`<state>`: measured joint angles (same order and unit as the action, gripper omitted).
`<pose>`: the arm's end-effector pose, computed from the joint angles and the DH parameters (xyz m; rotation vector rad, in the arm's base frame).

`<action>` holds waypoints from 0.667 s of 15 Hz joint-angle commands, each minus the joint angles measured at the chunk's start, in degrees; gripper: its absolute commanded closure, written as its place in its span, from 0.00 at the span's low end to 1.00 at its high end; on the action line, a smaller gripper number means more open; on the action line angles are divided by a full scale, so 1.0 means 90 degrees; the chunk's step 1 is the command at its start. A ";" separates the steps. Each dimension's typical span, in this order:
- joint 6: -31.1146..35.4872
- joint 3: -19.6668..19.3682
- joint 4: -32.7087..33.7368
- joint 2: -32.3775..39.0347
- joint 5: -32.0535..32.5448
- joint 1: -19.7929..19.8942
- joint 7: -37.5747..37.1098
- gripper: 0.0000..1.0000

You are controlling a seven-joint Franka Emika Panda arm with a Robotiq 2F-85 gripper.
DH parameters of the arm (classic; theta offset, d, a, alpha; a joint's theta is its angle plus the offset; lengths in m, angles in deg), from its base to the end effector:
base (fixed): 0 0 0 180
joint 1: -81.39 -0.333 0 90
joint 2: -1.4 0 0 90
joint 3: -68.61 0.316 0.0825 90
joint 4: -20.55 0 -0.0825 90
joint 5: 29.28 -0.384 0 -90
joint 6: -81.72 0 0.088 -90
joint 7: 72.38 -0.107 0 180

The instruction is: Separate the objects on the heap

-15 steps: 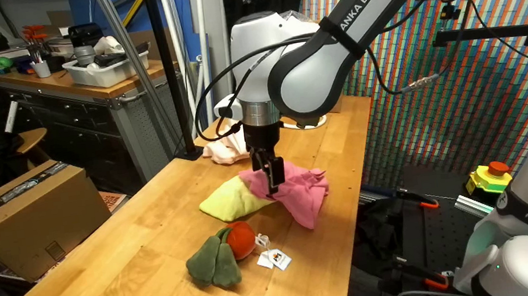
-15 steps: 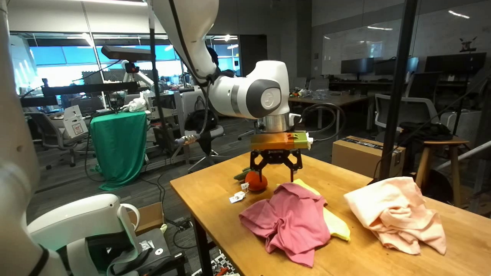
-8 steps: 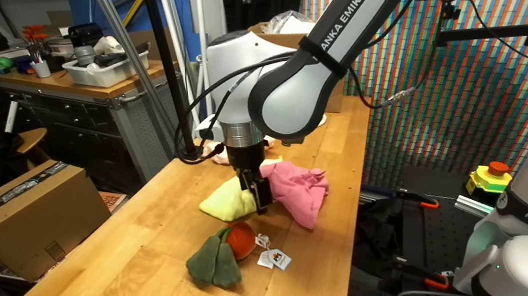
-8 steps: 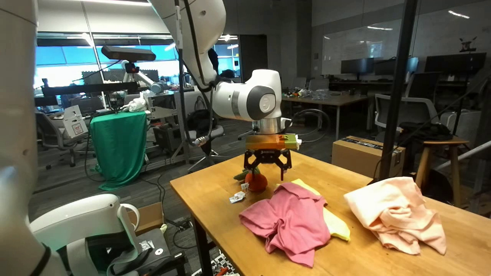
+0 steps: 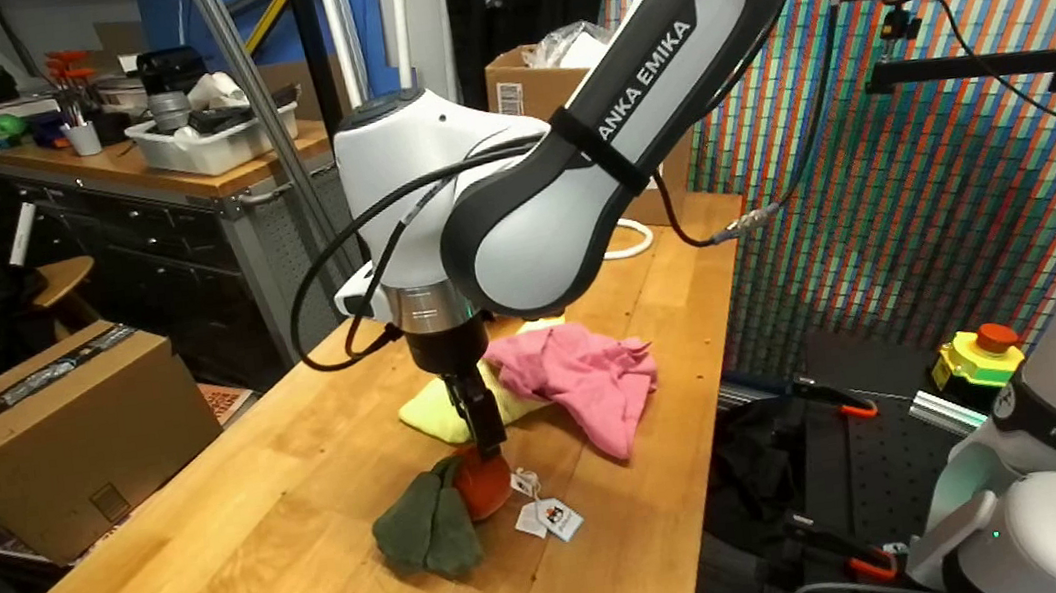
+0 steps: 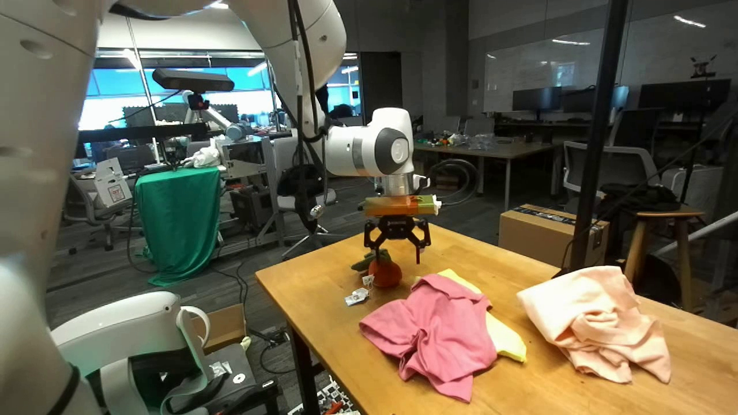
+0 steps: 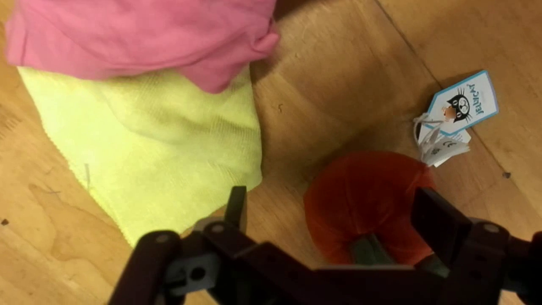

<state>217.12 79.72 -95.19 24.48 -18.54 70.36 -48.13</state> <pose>0.5548 0.2203 0.2489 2.7591 1.3899 -0.0755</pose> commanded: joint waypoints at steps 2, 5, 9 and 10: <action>-0.0205 0.0102 0.0529 0.0353 -0.0067 0.0010 -0.0052 0.00; -0.0040 0.0190 0.0634 0.0470 -0.0306 0.0077 -0.0039 0.00; -0.0077 0.0204 0.0746 0.0479 -0.0526 0.0044 -0.0263 0.00; -0.0208 0.0244 0.0801 0.0481 -0.0635 0.0070 -0.0236 0.00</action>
<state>216.96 80.72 -90.48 28.02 -22.09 70.29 -49.16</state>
